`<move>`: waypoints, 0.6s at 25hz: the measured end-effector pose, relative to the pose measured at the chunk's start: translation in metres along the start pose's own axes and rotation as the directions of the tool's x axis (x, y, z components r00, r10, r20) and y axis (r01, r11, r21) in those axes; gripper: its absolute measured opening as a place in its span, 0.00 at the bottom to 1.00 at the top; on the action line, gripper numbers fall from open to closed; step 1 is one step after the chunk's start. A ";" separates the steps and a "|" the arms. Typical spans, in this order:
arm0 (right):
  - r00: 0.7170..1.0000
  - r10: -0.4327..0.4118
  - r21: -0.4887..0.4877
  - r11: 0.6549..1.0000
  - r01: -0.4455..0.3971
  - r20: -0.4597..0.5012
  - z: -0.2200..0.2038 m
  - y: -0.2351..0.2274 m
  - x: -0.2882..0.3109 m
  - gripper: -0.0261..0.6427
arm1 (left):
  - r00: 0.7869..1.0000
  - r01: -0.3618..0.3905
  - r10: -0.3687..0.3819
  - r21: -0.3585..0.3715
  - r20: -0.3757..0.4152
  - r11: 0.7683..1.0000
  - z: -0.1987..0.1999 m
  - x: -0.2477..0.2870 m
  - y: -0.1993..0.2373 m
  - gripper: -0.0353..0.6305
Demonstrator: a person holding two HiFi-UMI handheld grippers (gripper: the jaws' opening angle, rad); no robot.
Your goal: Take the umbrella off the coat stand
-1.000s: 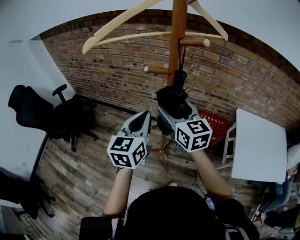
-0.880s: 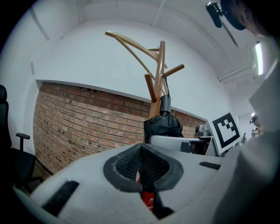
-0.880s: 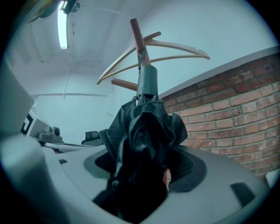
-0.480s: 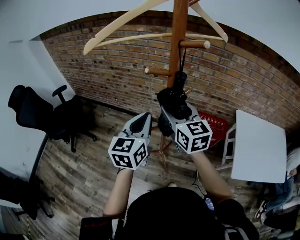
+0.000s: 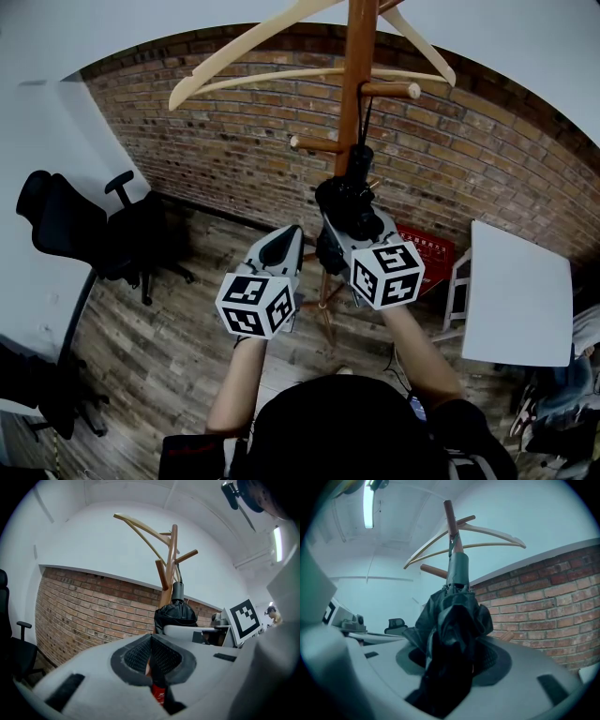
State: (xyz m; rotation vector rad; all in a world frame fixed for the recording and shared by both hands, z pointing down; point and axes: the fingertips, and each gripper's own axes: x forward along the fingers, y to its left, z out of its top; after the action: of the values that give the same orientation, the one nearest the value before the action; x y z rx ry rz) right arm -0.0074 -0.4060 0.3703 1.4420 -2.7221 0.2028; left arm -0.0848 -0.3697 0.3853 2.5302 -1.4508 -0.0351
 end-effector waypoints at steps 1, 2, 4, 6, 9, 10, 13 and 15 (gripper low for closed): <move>1.000 0.000 0.000 1.000 0.000 0.000 0.000 0.000 0.000 0.39 | 1.000 0.001 -0.001 -0.001 0.002 1.000 0.000 0.000 0.000 0.08; 1.000 0.000 0.000 1.000 0.000 0.000 0.000 0.000 -0.001 0.39 | 1.000 0.002 -0.002 -0.001 0.004 1.000 0.001 0.000 -0.001 0.08; 1.000 0.000 0.000 1.000 0.000 0.002 0.001 0.000 -0.001 0.39 | 1.000 0.002 -0.002 0.000 0.005 1.000 0.002 0.001 -0.001 0.08; 1.000 0.002 0.002 1.000 -0.002 0.005 0.003 0.000 -0.002 0.39 | 1.000 0.001 -0.001 0.000 0.006 1.000 0.003 0.001 -0.001 0.08; 1.000 0.004 0.004 1.000 -0.004 0.014 0.007 -0.001 -0.004 0.39 | 1.000 0.000 0.000 -0.001 0.004 1.000 0.002 0.001 -0.002 0.08; 1.000 0.003 0.004 1.000 -0.003 0.017 0.008 -0.001 -0.005 0.39 | 1.000 0.000 0.000 -0.002 0.005 1.000 0.002 0.001 -0.002 0.08; 1.000 0.005 0.006 1.000 -0.005 0.025 0.013 -0.002 -0.007 0.39 | 1.000 0.001 -0.001 0.001 0.009 1.000 0.003 0.002 -0.004 0.08; 0.999 0.006 0.002 1.000 -0.006 0.031 0.016 -0.002 -0.008 0.39 | 1.000 0.003 -0.003 0.004 0.010 1.000 0.004 0.002 -0.006 0.08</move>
State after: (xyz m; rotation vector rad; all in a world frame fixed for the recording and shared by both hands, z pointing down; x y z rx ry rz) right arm -0.0006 -0.4028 0.3535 1.4504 -2.7514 0.1847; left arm -0.0791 -0.3694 0.3802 2.5388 -1.4519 -0.0462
